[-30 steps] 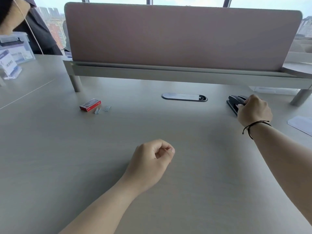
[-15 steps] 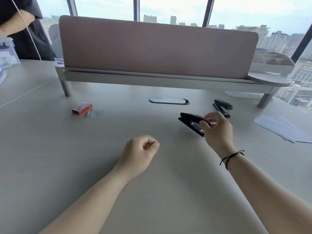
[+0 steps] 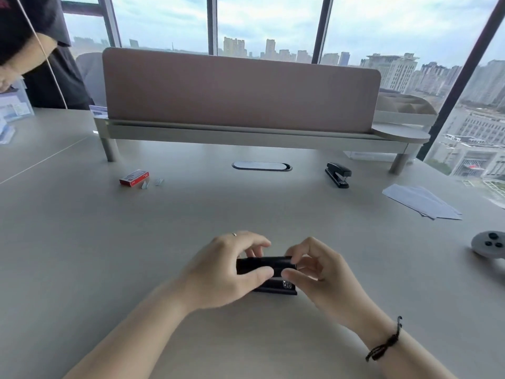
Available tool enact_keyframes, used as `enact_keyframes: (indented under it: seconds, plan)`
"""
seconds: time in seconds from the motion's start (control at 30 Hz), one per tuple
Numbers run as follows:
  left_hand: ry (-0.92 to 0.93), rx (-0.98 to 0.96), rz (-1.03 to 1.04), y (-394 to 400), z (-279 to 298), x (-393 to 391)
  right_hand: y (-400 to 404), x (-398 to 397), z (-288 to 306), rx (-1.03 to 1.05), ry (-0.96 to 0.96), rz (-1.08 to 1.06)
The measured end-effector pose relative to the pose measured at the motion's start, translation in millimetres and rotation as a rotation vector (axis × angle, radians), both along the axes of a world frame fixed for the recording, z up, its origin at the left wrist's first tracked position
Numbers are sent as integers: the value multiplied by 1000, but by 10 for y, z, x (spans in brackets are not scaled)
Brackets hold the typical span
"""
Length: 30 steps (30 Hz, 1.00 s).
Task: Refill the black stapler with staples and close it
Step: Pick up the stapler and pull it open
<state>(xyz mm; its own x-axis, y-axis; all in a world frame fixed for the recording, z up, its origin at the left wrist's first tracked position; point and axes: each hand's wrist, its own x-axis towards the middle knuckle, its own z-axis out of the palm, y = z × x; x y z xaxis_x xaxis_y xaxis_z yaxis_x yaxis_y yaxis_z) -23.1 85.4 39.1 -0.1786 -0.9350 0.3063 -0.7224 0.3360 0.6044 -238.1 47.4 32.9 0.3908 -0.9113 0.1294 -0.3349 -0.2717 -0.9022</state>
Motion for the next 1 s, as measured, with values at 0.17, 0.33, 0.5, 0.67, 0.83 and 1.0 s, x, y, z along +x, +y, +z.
enact_keyframes:
  seconds: [0.17, 0.33, 0.5, 0.67, 0.83, 1.0]
  plan:
    - [18, -41, 13, 272, -76, -62, 165, -97, -83, -5, -18, 35]
    - [59, -20, 6, 475, -113, -118, 312, -172, -166, -6, -71, 56]
    - [63, 21, 7, 538, -110, -191, 390, -234, -180, 69, -58, 76]
    - [-67, 15, 10, 478, -87, -325, 406, -151, -191, 36, 112, 79]
    - [-72, -20, -36, 425, -40, -411, 398, -143, -171, 47, 122, 108]
    - [118, -38, -47, 448, 88, -264, 351, -153, -170, 74, 177, 108]
